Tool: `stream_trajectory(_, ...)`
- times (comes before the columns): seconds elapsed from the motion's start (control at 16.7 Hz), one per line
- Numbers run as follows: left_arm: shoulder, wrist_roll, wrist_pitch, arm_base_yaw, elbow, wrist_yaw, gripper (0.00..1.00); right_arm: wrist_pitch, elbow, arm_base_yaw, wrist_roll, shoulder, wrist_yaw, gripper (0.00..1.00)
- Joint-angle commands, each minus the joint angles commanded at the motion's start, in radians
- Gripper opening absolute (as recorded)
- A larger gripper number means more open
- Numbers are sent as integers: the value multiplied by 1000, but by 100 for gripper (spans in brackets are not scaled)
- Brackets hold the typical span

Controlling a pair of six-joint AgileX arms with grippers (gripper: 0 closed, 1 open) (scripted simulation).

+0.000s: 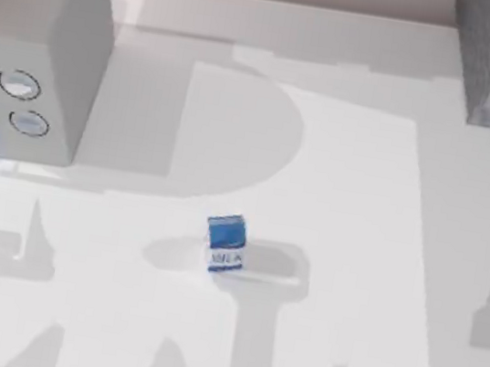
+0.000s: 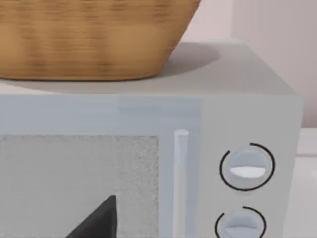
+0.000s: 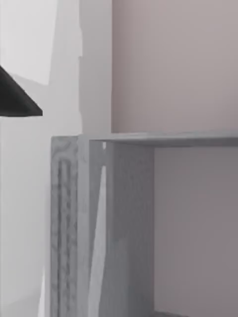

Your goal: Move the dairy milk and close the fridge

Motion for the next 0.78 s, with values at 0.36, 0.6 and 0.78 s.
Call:
stream_trajectory(0.36,0,0,0,0,0,0,100,97,-5,113,7,111,113,100)
stream_trajectory(0.6,0,0,0,0,0,0,100,286,-8,366,9,335,370,100)
stream_trajectory(0.78,0,0,0,0,0,0,100,446,-3,584,12,508,594,100)
